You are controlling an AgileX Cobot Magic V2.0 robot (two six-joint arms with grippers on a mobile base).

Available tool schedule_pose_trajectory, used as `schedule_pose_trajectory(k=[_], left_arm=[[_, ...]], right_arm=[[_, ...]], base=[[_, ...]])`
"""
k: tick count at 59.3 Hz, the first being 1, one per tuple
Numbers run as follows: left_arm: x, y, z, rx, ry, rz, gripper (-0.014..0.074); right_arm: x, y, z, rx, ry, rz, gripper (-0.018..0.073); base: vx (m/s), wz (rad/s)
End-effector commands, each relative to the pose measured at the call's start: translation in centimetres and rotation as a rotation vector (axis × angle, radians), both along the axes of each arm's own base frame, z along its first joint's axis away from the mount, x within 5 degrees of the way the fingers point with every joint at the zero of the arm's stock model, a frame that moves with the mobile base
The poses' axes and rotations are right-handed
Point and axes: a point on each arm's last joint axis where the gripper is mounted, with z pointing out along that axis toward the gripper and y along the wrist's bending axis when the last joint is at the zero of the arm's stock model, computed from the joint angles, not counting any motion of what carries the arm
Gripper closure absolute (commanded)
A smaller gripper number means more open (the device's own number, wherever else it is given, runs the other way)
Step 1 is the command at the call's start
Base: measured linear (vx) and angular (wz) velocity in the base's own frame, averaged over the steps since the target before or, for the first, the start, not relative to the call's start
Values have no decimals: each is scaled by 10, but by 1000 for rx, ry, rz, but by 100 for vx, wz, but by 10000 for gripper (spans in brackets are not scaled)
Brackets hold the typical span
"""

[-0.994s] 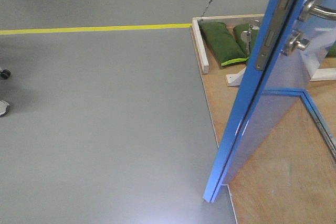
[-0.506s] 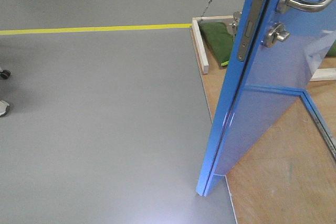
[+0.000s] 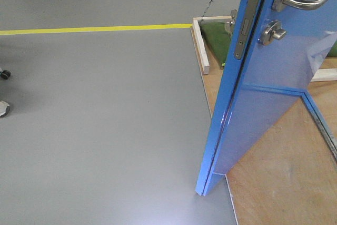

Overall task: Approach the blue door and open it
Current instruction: 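Keep pushing the blue door with the right gripper, swinging it wider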

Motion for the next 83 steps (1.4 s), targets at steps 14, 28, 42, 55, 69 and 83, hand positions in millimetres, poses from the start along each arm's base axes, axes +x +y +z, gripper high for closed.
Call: schedule_pose_trajectory(k=[14,28,42,55,69,83], left_arm=[[1,0,6,15,-86,-6,526],[1,0,6,15,-86,-6,526],[1,0,6,15,-86,-6,526],[1,0,6,15,-86,-6,526],[1,0,6,15,-86,-6,526],[1,0,6,15,-86,-6,526]], right_arm=[[-13,5,22,5,-67,30,557],[-13,5,22,5,-67,30,557],[-13,5,22,6,-67,30,557],[-13,5,22,6,-67,30,557],[-13,5,22,6,-67,30,557],[-13,5,22,6,-67,30,557]], base=[[0,0],[0,0],[1,4],[3,6],[7,13],[11,15]])
